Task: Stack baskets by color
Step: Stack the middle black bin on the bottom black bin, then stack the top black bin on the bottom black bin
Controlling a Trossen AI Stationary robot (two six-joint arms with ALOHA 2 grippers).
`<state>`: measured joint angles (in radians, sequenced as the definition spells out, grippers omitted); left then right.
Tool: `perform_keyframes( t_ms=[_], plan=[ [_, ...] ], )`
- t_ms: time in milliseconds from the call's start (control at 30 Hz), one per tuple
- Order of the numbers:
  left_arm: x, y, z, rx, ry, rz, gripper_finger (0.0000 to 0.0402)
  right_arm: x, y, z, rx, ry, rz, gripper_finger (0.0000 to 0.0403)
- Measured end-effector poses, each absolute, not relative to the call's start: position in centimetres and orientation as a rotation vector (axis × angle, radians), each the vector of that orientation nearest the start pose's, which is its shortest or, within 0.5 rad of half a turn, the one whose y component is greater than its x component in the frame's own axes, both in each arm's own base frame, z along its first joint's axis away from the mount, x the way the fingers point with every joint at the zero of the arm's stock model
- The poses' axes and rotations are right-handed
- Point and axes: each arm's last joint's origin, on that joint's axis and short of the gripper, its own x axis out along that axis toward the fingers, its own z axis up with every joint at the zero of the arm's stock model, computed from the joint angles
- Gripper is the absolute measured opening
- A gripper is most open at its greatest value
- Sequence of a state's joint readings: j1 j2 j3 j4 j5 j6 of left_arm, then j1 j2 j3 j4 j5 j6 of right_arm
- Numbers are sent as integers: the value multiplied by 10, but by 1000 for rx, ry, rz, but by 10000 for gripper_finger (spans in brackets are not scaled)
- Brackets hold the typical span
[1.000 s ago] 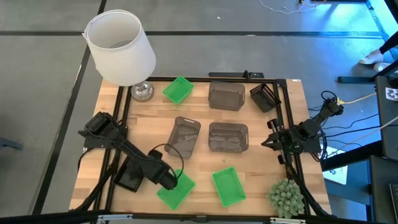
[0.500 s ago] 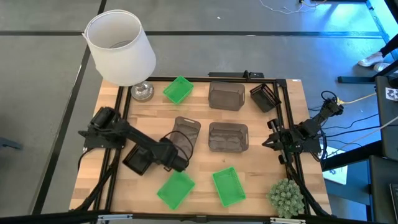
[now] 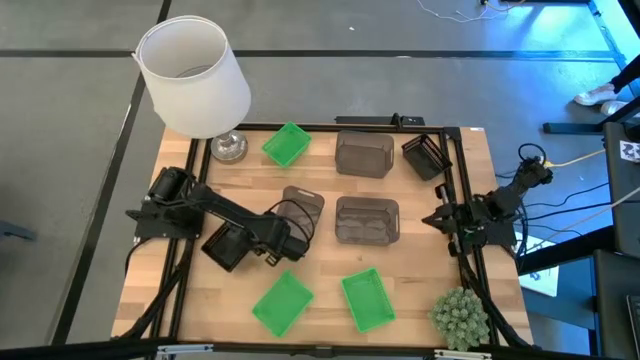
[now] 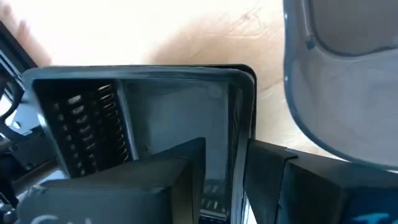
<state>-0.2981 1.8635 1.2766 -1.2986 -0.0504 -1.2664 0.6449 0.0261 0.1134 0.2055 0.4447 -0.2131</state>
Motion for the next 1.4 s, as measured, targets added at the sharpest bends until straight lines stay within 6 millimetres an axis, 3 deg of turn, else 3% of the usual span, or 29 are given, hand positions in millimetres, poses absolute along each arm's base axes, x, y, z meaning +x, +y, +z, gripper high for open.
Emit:
perform_keyframes(
  t_ms=[333,667,867,1100,1400],
  plan=[
    [282,-87,206,-561,1514,930,82,57,25,257,35,-51,138,7],
    [286,-90,224,-561,1451,909,82,55,21,277,72,1,62,7],
    [294,-95,262,-460,1293,921,82,58,20,280,165,159,-66,7],
    [294,-103,312,-368,1121,923,82,56,19,304,323,358,-169,7],
    [295,-109,366,-298,908,828,82,44,9,332,466,642,-451,7]
  ],
)
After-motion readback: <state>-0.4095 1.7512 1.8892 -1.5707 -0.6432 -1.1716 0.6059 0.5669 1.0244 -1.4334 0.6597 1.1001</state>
